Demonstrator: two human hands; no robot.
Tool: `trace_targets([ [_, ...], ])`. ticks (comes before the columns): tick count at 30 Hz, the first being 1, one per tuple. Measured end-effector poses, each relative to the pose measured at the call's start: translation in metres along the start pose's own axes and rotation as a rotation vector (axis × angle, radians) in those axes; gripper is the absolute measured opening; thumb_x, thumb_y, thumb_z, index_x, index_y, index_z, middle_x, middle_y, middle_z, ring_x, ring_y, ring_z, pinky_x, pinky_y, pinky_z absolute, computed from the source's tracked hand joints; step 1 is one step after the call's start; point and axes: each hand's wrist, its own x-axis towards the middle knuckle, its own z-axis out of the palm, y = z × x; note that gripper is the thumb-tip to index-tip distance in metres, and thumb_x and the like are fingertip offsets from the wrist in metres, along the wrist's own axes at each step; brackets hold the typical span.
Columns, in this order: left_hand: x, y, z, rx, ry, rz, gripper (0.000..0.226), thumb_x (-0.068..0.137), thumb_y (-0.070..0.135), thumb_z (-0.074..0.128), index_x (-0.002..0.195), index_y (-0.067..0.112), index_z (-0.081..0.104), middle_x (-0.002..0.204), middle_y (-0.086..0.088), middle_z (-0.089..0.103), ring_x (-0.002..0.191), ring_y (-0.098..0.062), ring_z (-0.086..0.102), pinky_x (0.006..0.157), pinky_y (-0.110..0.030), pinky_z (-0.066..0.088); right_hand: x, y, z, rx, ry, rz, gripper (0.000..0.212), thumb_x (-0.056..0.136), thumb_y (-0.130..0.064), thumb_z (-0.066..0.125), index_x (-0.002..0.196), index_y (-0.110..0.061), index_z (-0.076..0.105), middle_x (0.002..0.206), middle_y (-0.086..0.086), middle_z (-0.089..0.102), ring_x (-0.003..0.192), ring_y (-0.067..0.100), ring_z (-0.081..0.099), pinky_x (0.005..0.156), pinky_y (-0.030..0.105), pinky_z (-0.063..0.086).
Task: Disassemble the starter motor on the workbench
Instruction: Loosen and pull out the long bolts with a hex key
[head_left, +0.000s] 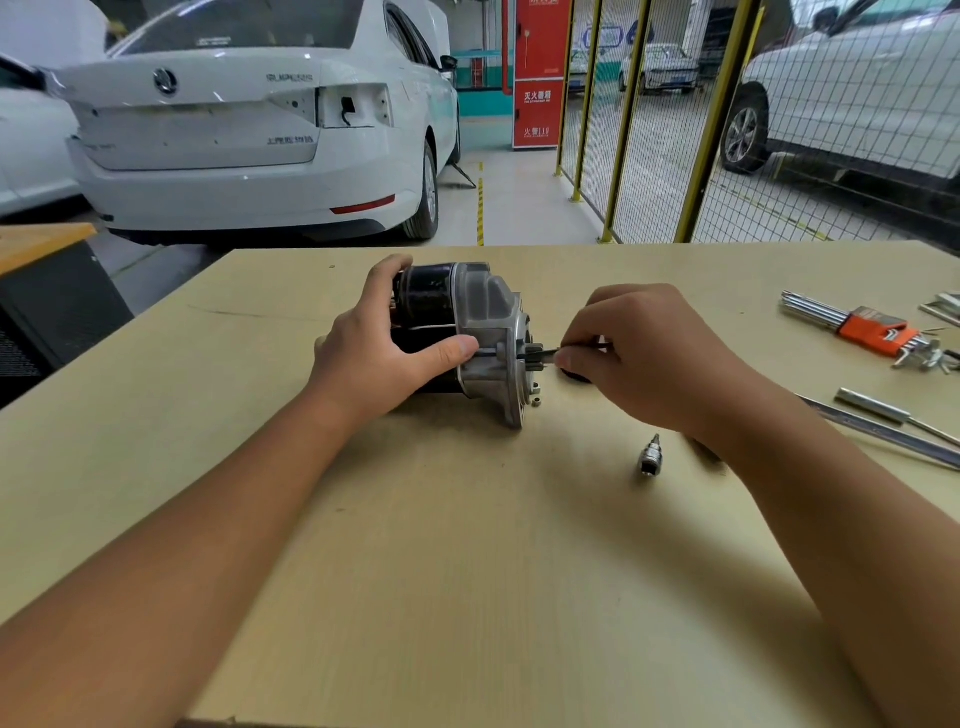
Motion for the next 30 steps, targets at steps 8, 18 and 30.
trace_targets([
  [8, 0.0, 0.001, -0.001, -0.031, -0.02, -0.007, 0.111, 0.053, 0.086, 0.07, 0.149, 0.048, 0.03, 0.134, 0.013, 0.058, 0.127, -0.024, 0.057, 0.111, -0.056, 0.043, 0.0, 0.008, -0.004, 0.059, 0.046, 0.0, 0.012, 0.089, -0.029, 0.075, 0.088, -0.019, 0.08, 0.08, -0.006, 0.068, 0.071, 0.01, 0.06, 0.07, 0.04, 0.054],
  [18, 0.002, 0.001, 0.002, -0.097, 0.025, -0.017, 0.107, 0.051, 0.086, 0.073, 0.144, 0.047, 0.037, 0.133, 0.015, 0.059, 0.127, -0.02, 0.057, 0.112, -0.055, 0.043, -0.001, 0.006, 0.003, 0.142, -0.032, -0.003, 0.009, 0.091, -0.023, 0.074, 0.09, -0.016, 0.079, 0.078, -0.006, 0.073, 0.073, 0.01, 0.063, 0.07, 0.028, 0.051],
  [30, 0.0, 0.005, 0.004, 0.006, 0.025, -0.037, 0.107, 0.053, 0.093, 0.063, 0.145, 0.05, 0.029, 0.129, 0.02, 0.056, 0.125, -0.023, 0.058, 0.109, -0.058, 0.043, -0.002, 0.015, 0.004, 0.253, 0.002, 0.04, 0.007, 0.089, -0.019, 0.074, 0.091, -0.016, 0.08, 0.081, -0.007, 0.075, 0.077, 0.009, 0.066, 0.072, 0.03, 0.053],
])
